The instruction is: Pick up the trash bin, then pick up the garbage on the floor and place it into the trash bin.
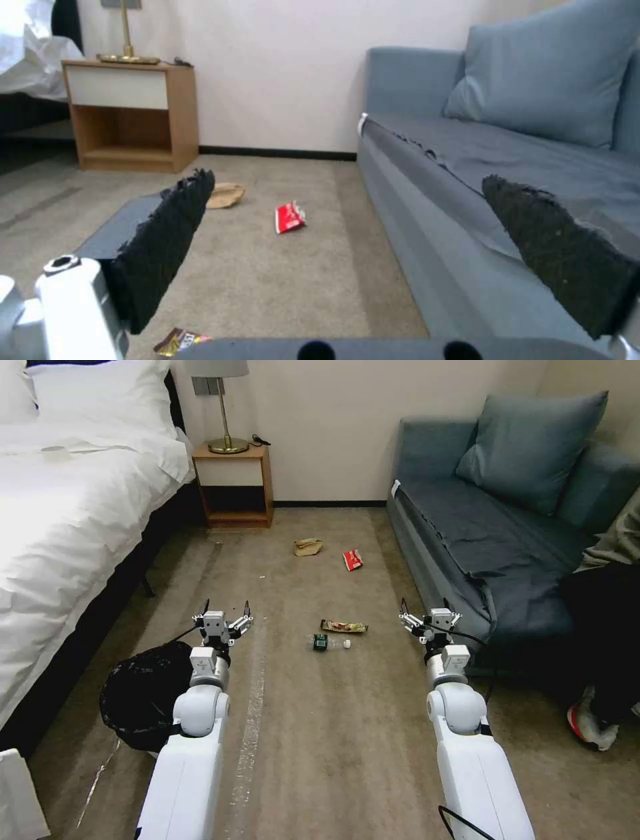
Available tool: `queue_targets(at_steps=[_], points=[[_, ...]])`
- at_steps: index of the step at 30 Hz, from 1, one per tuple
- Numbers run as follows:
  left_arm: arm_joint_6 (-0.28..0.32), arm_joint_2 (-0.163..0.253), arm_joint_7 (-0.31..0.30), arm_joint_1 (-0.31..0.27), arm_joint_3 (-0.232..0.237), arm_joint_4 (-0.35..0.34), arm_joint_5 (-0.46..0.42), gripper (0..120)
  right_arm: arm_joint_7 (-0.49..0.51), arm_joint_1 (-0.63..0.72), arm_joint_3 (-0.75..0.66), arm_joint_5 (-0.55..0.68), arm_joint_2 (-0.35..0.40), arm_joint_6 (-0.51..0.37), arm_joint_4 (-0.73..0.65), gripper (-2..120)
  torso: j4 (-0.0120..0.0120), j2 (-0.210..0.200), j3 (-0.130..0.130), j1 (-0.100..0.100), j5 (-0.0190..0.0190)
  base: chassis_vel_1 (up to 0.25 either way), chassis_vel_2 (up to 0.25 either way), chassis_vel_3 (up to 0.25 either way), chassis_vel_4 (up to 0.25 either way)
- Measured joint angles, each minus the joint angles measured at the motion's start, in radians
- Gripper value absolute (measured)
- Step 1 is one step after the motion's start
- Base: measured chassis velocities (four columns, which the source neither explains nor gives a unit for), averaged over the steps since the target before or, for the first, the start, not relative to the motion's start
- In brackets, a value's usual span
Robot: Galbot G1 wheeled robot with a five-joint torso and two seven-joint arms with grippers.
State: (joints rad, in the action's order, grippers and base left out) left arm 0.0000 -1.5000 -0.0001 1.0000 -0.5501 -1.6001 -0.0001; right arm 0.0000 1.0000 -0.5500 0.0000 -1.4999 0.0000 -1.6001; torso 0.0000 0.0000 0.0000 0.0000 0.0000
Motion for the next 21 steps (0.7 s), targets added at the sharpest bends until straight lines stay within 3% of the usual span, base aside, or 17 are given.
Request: queue_targets(at_steps=[21], points=[[0.0, 0.0, 0.0, 0.0, 0.0, 0.0, 0.0, 100, 0.0, 0.0, 0.0, 0.0, 0.0, 0.0, 0.0, 100, 0.0, 0.0, 0.0, 0.0, 0.0, 0.0, 0.0, 0.0, 0.0]])
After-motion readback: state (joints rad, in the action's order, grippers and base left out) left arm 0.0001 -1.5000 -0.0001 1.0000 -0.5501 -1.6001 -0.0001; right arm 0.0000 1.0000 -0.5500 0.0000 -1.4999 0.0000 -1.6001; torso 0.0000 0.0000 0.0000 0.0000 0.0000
